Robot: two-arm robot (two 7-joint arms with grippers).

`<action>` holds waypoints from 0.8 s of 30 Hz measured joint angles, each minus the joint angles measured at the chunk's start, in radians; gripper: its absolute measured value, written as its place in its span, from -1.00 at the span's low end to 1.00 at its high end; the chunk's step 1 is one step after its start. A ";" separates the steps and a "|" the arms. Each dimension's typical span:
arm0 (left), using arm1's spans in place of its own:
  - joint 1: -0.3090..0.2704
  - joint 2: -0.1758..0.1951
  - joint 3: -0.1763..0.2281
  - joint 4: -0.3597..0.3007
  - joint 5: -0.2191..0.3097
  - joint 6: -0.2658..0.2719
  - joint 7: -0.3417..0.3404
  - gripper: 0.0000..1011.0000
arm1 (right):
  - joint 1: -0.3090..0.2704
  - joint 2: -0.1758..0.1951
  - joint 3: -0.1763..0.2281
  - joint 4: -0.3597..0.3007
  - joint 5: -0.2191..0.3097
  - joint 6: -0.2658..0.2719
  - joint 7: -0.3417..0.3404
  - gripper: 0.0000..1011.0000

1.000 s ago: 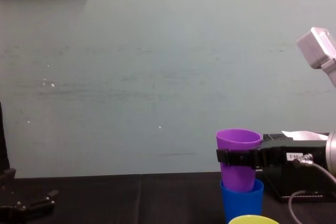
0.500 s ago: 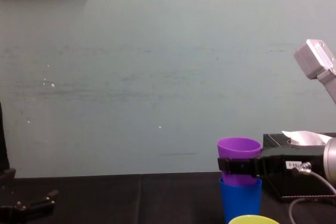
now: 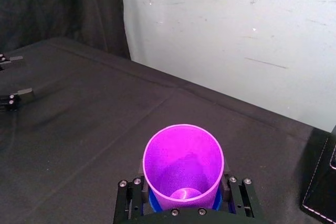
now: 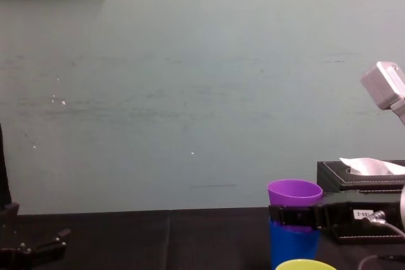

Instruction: Stack the three plastic cups sequentially using one hand.

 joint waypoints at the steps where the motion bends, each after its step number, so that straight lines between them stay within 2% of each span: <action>1: 0.000 0.000 0.000 0.000 0.000 0.000 0.000 1.00 | -0.002 0.002 0.001 0.000 0.001 -0.001 0.005 0.47; 14: 0.000 0.000 0.000 0.000 0.000 0.000 0.000 1.00 | -0.002 0.003 0.001 0.000 0.003 -0.002 0.008 0.47; 24: 0.000 0.000 0.000 0.000 0.000 0.000 0.000 1.00 | -0.002 0.003 0.001 0.000 0.003 -0.002 0.006 0.92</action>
